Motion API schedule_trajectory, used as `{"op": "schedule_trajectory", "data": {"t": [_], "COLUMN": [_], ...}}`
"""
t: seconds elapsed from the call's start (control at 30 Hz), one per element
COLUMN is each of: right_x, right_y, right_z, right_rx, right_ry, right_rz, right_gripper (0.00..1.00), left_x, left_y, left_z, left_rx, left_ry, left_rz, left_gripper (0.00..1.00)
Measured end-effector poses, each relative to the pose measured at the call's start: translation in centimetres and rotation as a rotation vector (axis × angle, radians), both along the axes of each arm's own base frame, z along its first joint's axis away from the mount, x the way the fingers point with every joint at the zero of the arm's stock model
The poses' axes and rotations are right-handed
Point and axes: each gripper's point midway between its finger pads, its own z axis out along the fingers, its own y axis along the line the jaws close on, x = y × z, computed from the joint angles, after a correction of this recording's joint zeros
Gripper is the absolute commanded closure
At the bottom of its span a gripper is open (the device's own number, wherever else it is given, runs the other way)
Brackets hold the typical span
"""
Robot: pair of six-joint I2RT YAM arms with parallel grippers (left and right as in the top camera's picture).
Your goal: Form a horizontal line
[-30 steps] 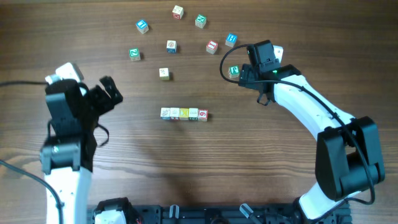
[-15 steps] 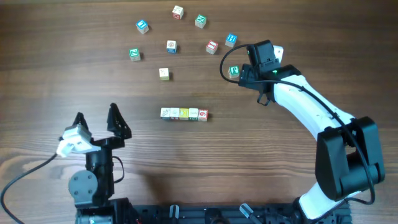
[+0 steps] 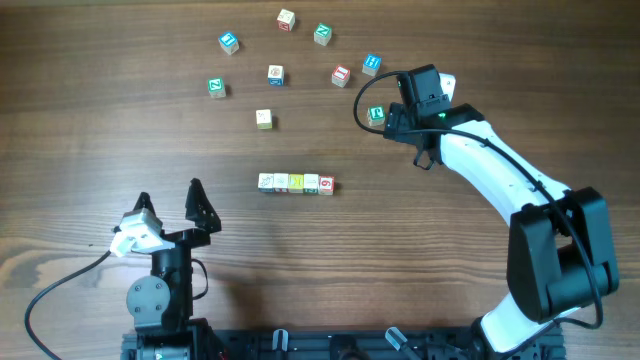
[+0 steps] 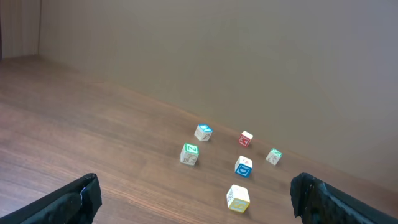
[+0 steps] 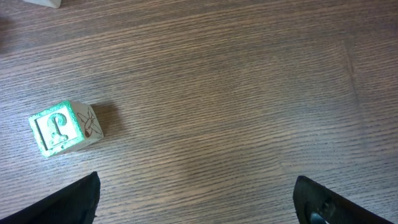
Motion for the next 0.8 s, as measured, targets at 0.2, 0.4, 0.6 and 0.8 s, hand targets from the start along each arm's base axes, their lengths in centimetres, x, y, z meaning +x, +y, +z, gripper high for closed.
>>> {"op": "schedule_trajectory", "data": {"t": [0.2, 0.4, 0.6, 0.8], "right_x": [0.0, 0.0, 0.0, 0.0], "right_y": [0.0, 0.0, 0.0, 0.0], "right_z": [0.0, 0.0, 0.0, 0.0], "right_rx": [0.000, 0.000, 0.000, 0.000], "right_ry": [0.000, 0.000, 0.000, 0.000], "right_rz": [0.000, 0.000, 0.000, 0.000], "right_gripper": [0.00, 0.00, 0.00, 0.01], "left_x": [-0.1, -0.1, 0.0, -0.1], "left_y": [0.0, 0.0, 0.0, 0.4], "left_z": [-2.3, -2.3, -2.3, -2.2], "left_rx": [-0.007, -0.007, -0.008, 0.000], "left_ry": [0.092, 0.092, 0.092, 0.088], "left_rz": [0.000, 0.000, 0.000, 0.024], "left_gripper": [0.00, 0.00, 0.00, 0.00]}}
